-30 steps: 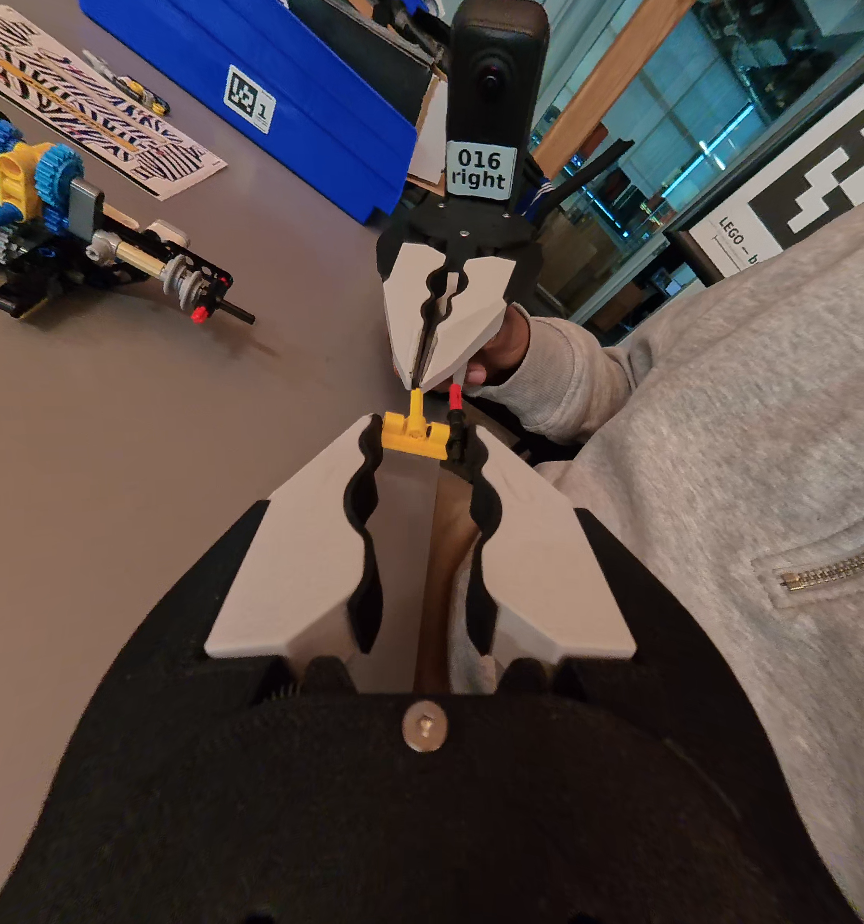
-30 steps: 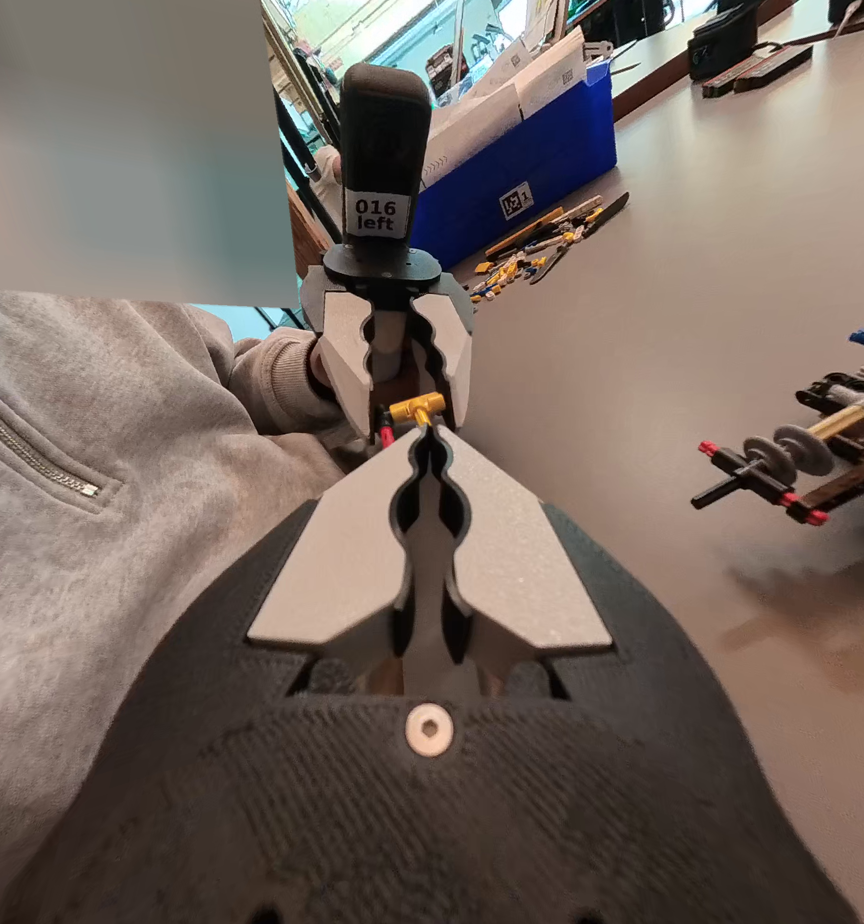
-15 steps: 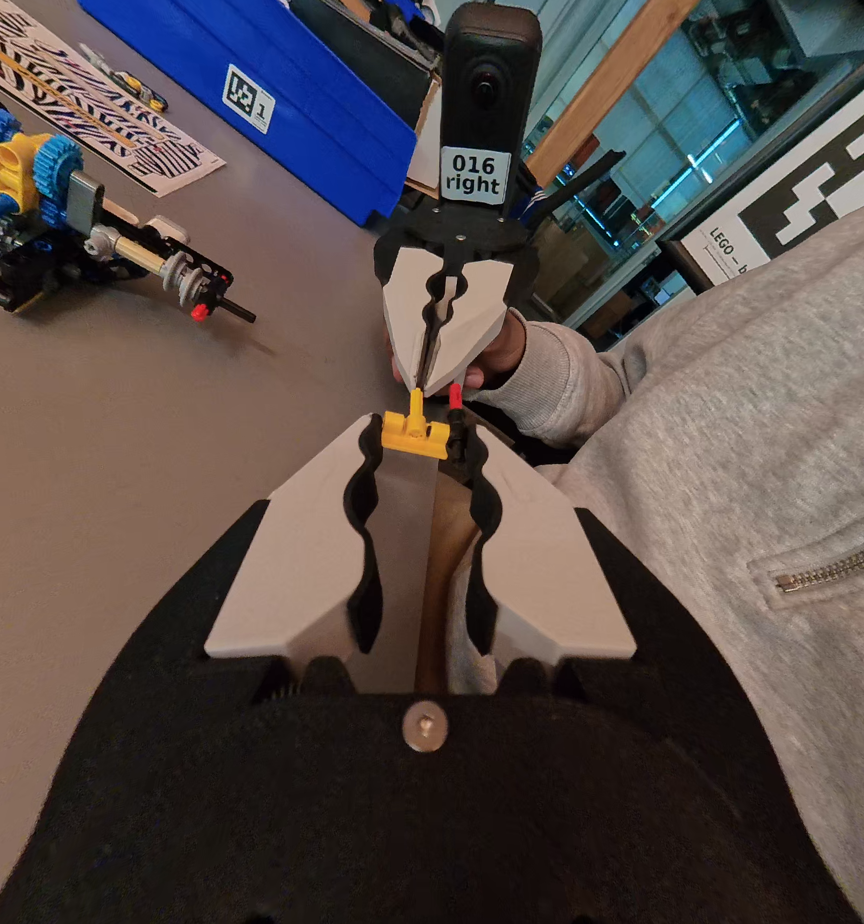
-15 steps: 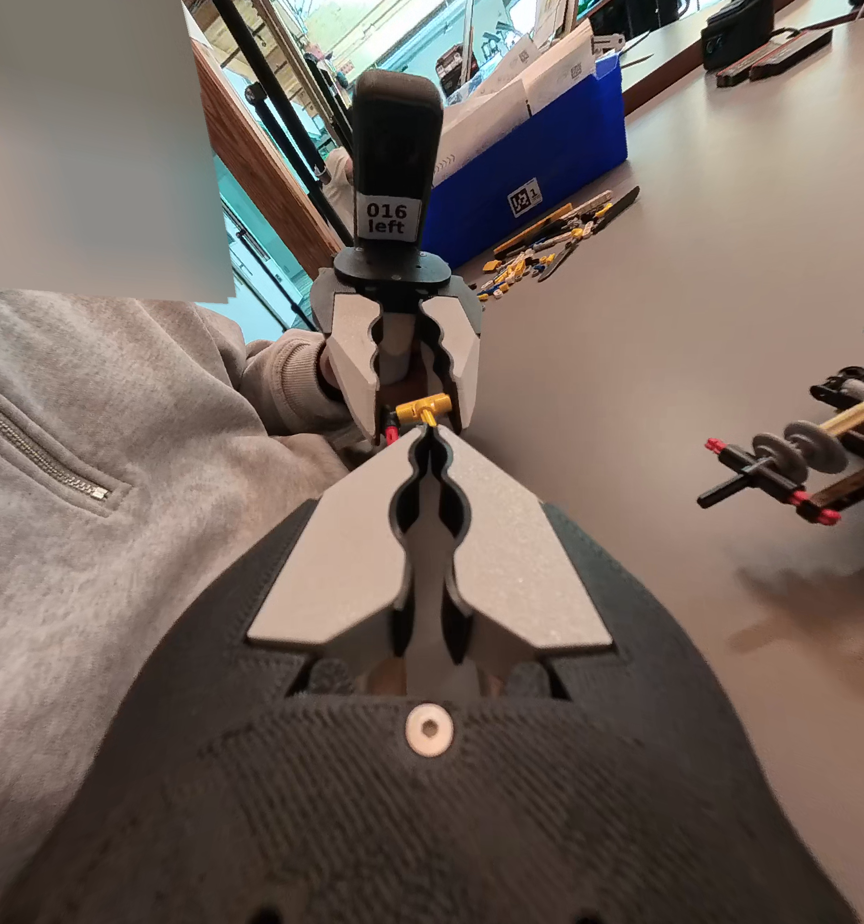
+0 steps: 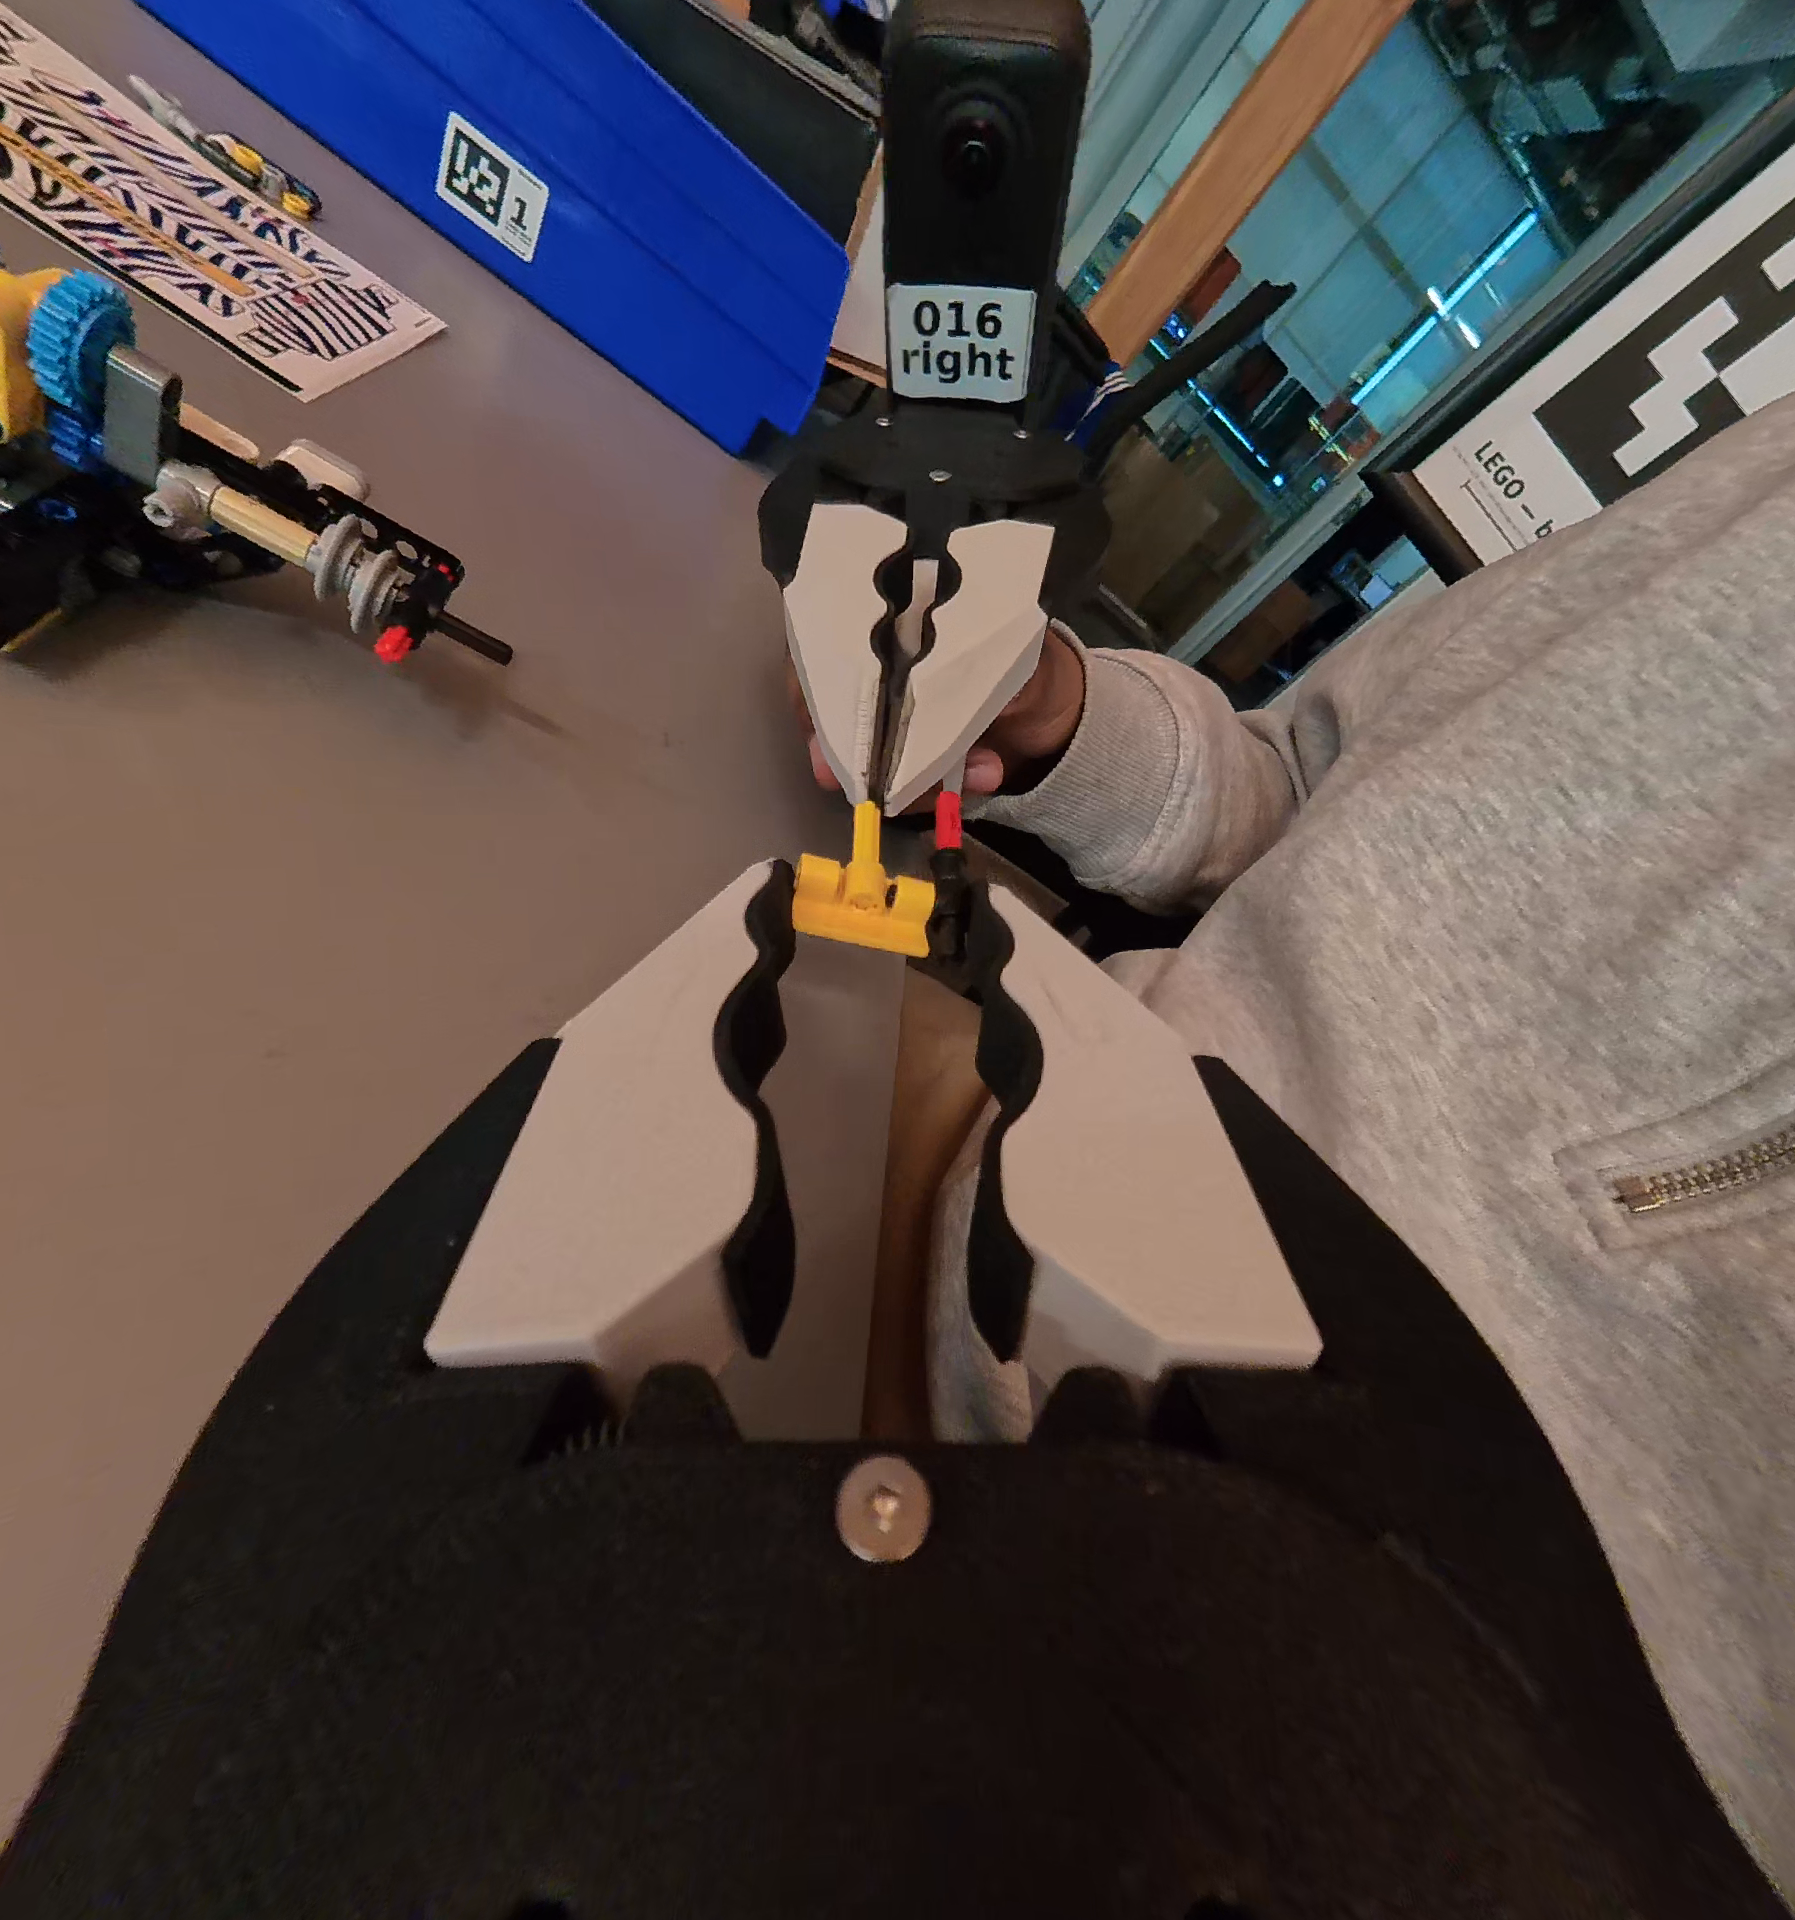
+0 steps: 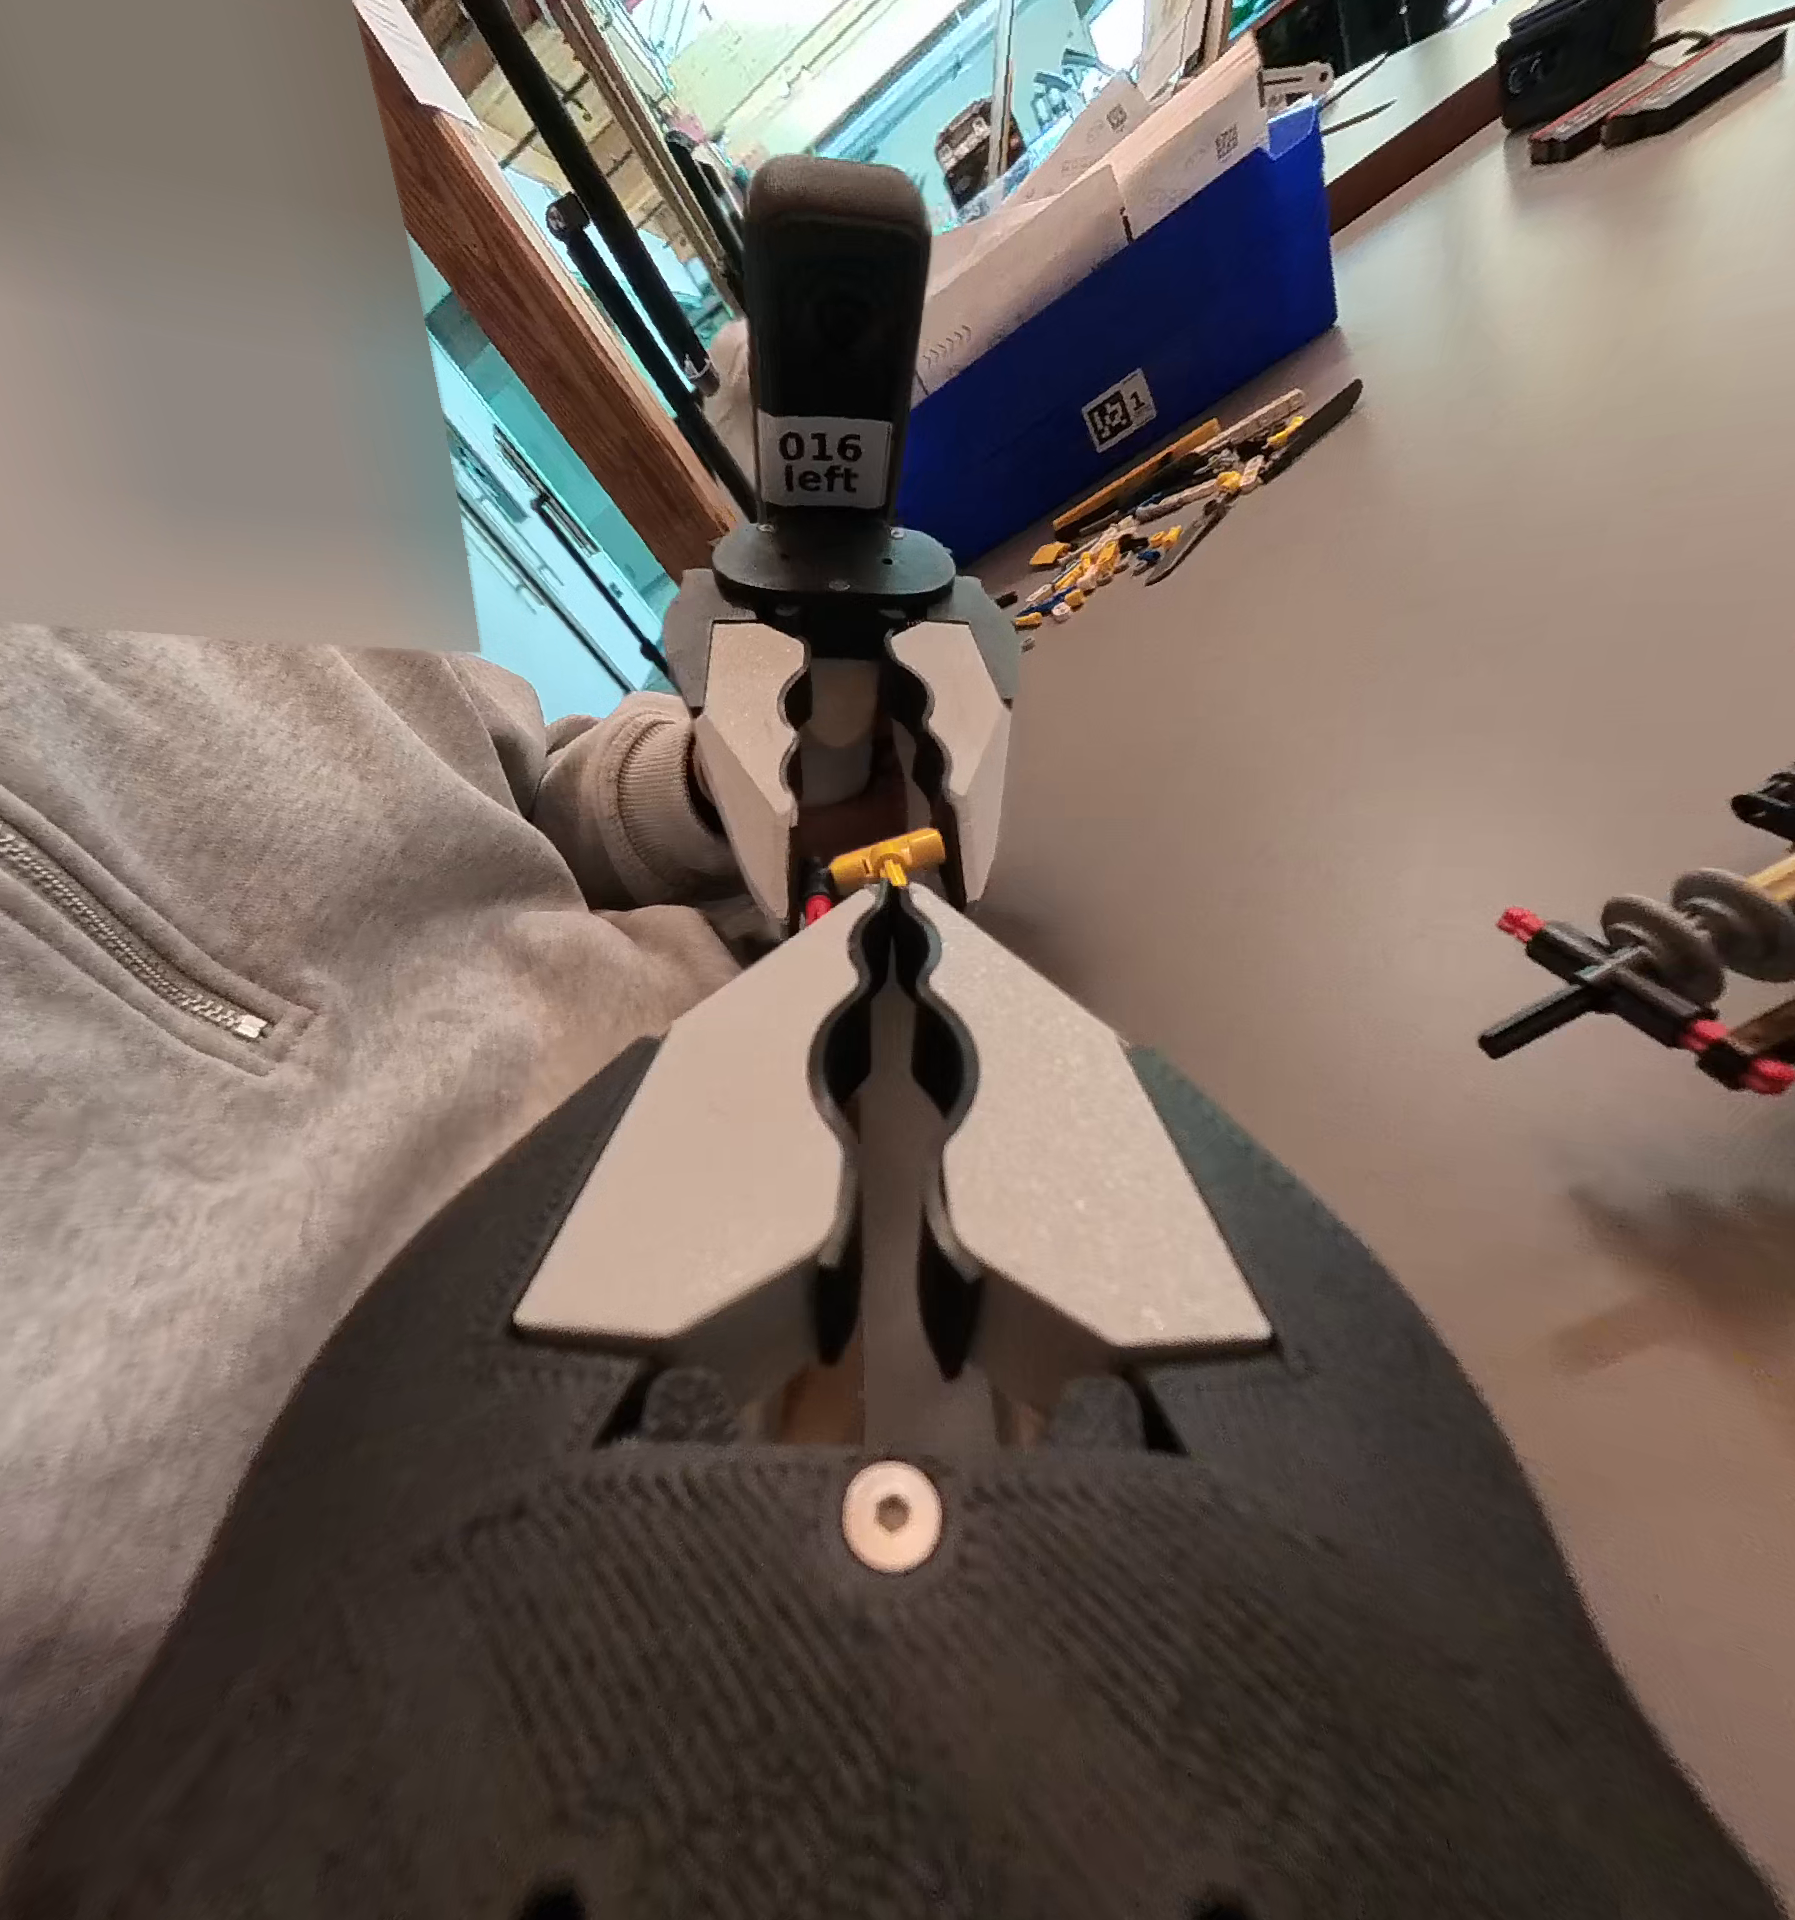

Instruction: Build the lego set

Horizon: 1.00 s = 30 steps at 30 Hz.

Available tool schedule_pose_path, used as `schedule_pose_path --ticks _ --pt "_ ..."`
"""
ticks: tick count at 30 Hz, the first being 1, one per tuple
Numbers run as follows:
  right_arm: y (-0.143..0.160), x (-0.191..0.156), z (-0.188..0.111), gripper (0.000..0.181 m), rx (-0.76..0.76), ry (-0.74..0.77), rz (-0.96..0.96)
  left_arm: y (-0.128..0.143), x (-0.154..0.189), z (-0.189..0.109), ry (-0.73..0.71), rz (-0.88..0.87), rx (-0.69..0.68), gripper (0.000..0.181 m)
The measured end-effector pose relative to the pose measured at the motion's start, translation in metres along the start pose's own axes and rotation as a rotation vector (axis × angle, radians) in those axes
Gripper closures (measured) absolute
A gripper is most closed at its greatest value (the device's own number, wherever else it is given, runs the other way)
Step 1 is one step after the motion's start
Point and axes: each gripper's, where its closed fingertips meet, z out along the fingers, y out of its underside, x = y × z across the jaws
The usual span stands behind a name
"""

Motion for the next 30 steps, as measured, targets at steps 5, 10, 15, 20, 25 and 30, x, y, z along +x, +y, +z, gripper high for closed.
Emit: schedule_pose_path --ticks 5,10,15,20,25,30 --pt "0.002 -0.002 -0.001 0.181 -0.002 -0.048 0.055 0.002 0.003 0.001 0.024 -0.012 -0.002 0.151" --pt "0.001 -0.003 -0.001 0.181 0.003 -0.059 0.066 0.009 0.001 0.005 -0.002 0.022 -0.043 0.150" --pt "-0.001 0.003 -0.003 0.181 0.017 -0.008 0.041 0.005 -0.007 -0.001 -0.037 0.019 -0.040 0.150" --pt "-0.004 0.007 -0.008 0.181 0.031 0.032 0.009 0.018 -0.050 -0.022 -0.250 0.087 -0.149 0.150" --pt "-0.002 0.008 -0.005 0.181 0.008 0.049 -0.022 0.035 -0.066 -0.031 -0.285 0.033 -0.246 0.150" --pt "0.000 0.007 -0.003 0.181 -0.006 0.052 -0.037 0.035 -0.068 -0.033 -0.281 -0.008 -0.240 0.150"
